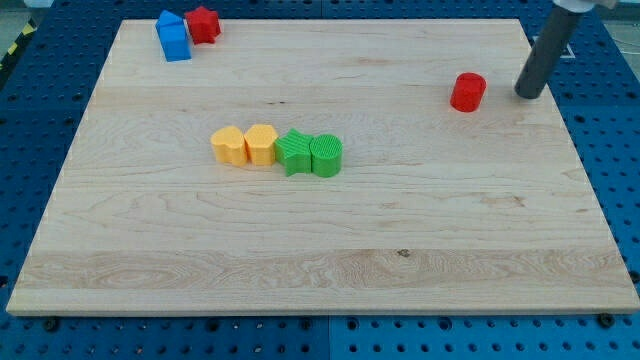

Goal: Place the red circle towards the left side

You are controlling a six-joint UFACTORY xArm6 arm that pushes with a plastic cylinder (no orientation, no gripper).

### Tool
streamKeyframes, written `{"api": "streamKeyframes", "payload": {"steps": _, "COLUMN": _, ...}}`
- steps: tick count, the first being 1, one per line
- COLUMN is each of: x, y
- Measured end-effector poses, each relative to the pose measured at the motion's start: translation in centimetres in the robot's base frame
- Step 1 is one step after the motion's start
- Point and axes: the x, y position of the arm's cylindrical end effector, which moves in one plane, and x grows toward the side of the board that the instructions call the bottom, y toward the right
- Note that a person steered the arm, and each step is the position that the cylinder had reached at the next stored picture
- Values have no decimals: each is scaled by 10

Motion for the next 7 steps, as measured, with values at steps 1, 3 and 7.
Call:
{"api": "streamKeyframes", "payload": {"steps": 1, "x": 0, "y": -18}}
{"api": "streamKeyframes", "payload": {"steps": 3, "x": 12, "y": -29}}
{"api": "streamKeyframes", "payload": {"steps": 7, "x": 12, "y": -44}}
